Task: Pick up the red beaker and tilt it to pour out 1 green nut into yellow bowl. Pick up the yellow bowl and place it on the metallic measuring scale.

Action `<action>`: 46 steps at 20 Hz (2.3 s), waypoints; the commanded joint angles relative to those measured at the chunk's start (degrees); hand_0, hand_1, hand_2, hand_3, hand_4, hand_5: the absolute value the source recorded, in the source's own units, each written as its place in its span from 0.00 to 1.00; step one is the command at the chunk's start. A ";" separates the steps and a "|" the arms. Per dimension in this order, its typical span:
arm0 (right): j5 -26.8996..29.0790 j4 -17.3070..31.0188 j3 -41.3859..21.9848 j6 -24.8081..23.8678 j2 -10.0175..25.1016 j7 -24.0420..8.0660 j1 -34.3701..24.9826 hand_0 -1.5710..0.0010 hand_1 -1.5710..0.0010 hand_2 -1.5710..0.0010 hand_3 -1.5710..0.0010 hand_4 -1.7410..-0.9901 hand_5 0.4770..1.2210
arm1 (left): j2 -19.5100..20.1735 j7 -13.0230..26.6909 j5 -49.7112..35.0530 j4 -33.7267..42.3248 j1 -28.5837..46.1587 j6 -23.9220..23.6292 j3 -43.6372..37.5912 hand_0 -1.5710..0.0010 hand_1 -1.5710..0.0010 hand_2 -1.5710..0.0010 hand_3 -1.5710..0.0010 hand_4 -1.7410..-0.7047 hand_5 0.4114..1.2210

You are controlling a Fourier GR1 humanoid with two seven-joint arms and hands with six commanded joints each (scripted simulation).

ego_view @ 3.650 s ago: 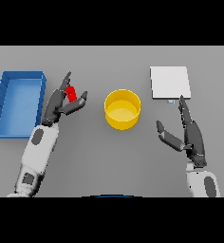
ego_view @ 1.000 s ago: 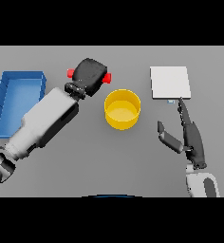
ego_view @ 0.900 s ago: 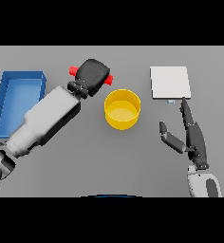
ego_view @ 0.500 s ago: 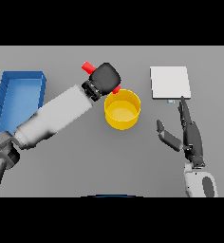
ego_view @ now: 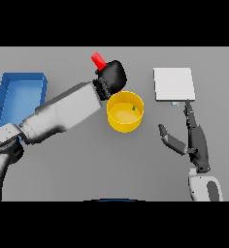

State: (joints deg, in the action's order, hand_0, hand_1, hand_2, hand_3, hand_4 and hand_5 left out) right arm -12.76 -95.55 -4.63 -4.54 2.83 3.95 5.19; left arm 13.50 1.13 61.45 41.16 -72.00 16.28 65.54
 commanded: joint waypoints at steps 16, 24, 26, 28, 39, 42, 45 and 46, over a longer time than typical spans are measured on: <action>-2.73 0.21 -1.01 -1.80 -0.43 2.15 -0.28 1.00 1.00 1.00 1.00 0.72 0.15 | 1.59 -7.30 0.24 -6.03 -14.61 -2.34 6.44 0.00 0.00 0.11 0.04 0.06 1.00; 1.28 1.05 0.21 0.56 -0.32 1.89 -1.42 1.00 1.00 1.00 1.00 0.72 0.16 | 7.55 -3.99 -13.91 -20.60 -23.58 -5.44 -8.04 0.00 0.00 0.02 0.12 0.02 1.00; 1.79 1.14 0.35 1.27 0.25 2.07 -1.54 1.00 1.00 1.00 1.00 0.71 0.16 | 9.94 0.35 -20.94 -25.05 -22.72 -6.83 -14.40 0.00 0.00 0.01 0.13 0.01 1.00; 2.54 1.55 0.43 1.97 0.33 2.79 -1.33 1.00 1.00 1.00 1.00 0.69 0.15 | 12.24 1.86 -28.02 -27.18 -20.45 -9.46 -19.92 0.00 0.00 0.01 0.13 0.01 1.00; 0.30 2.39 -0.28 1.86 1.87 4.60 -2.11 1.00 1.00 1.00 1.00 0.71 0.19 | 25.19 14.11 -55.96 -13.77 3.65 -27.73 -34.80 0.00 0.00 0.00 0.08 0.00 1.00; -0.35 3.37 -0.42 1.96 2.34 3.71 -2.26 1.00 1.00 1.00 1.00 0.71 0.23 | 28.31 21.45 -60.39 -1.37 14.66 -33.55 -34.67 0.00 0.00 0.00 0.08 0.00 1.00; 0.12 2.86 -0.14 2.34 2.79 3.79 -2.34 1.00 1.00 1.00 1.00 0.71 0.25 | 31.73 26.31 -63.48 10.81 24.05 -38.62 -34.03 0.00 0.00 0.00 0.08 0.00 1.00; -0.46 2.73 -0.66 1.89 2.26 3.91 -2.41 1.00 1.00 1.00 1.00 0.70 0.25 | 32.40 27.58 -64.30 13.20 26.29 -39.83 -33.77 0.00 0.00 0.00 0.08 0.00 1.00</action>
State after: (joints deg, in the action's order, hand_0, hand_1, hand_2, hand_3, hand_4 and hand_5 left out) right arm -13.23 -92.81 -5.30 -2.63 5.06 7.93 2.79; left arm 45.88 28.59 -2.97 54.33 -45.65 -23.54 31.79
